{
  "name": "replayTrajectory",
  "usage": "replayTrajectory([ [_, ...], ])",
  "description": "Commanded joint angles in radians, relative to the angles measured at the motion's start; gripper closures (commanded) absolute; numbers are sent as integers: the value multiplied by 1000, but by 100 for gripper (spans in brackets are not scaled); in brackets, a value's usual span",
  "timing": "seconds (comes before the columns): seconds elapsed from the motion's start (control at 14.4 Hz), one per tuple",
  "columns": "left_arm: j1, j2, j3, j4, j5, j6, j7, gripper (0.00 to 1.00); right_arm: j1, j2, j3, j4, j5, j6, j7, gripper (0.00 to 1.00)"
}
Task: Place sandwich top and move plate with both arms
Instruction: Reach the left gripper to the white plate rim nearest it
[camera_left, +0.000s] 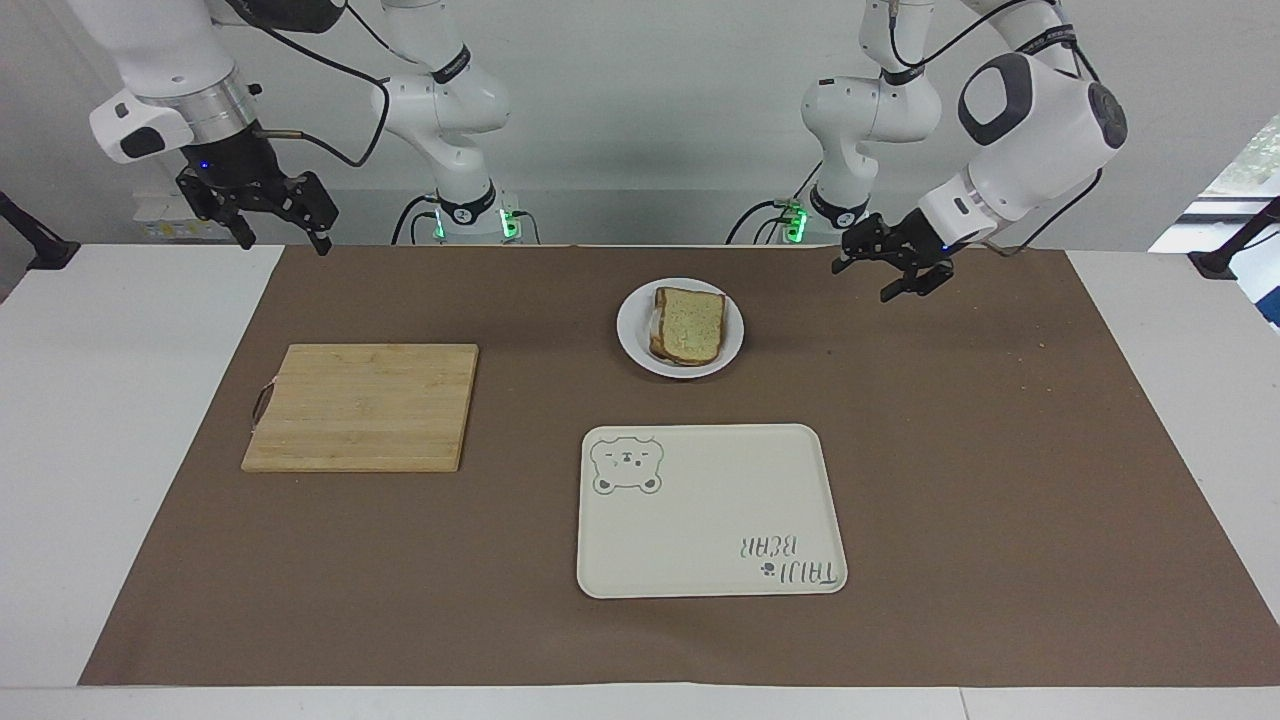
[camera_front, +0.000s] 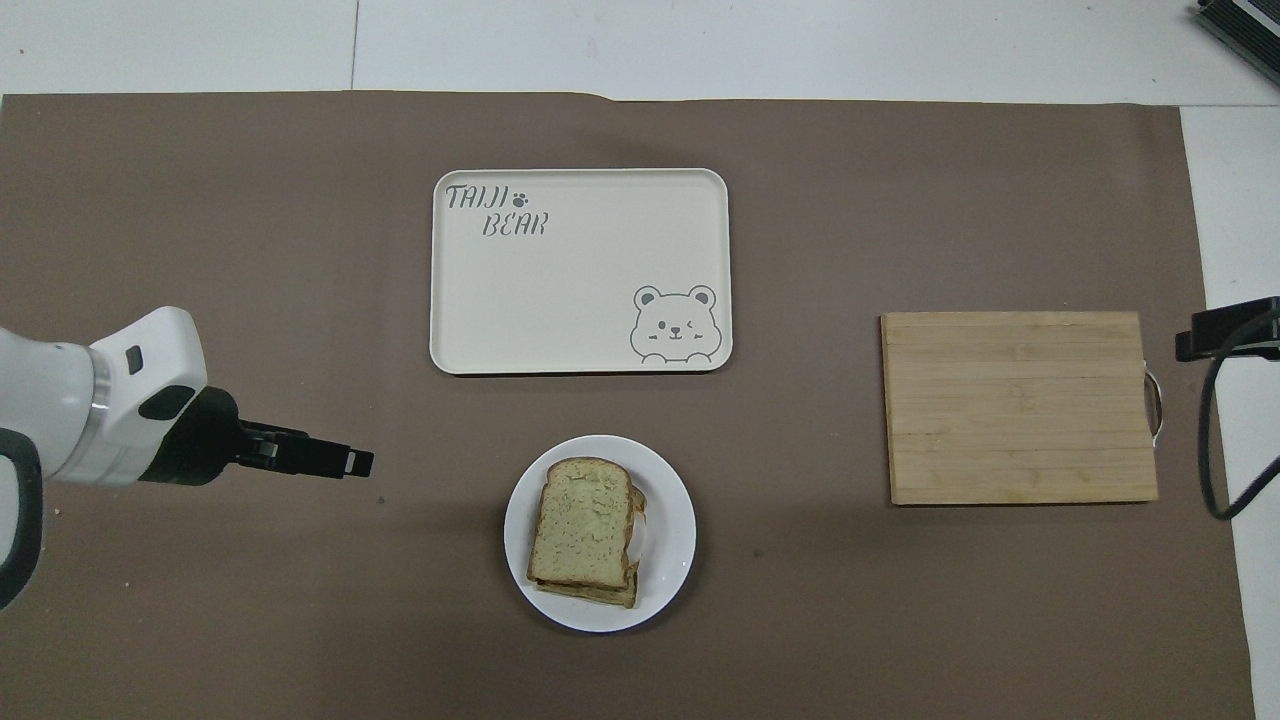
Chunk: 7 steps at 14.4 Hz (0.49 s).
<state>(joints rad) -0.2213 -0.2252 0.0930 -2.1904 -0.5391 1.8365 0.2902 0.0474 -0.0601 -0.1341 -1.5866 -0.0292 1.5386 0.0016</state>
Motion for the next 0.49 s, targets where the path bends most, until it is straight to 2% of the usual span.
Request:
replayTrajectory([
  [0.0, -41, -62, 13, -141, -91, 90, 52, 0, -1, -21, 10, -30, -38, 25, -48, 0],
  [0.14, -70, -60, 13, -199, -169, 138, 101, 0, 0, -12, 13, -18, -32, 25, -45, 0],
  [0.42, -78, -40, 13, -363, -379, 214, 318, 12, 0, -6, 13, -10, -15, 17, -43, 0],
])
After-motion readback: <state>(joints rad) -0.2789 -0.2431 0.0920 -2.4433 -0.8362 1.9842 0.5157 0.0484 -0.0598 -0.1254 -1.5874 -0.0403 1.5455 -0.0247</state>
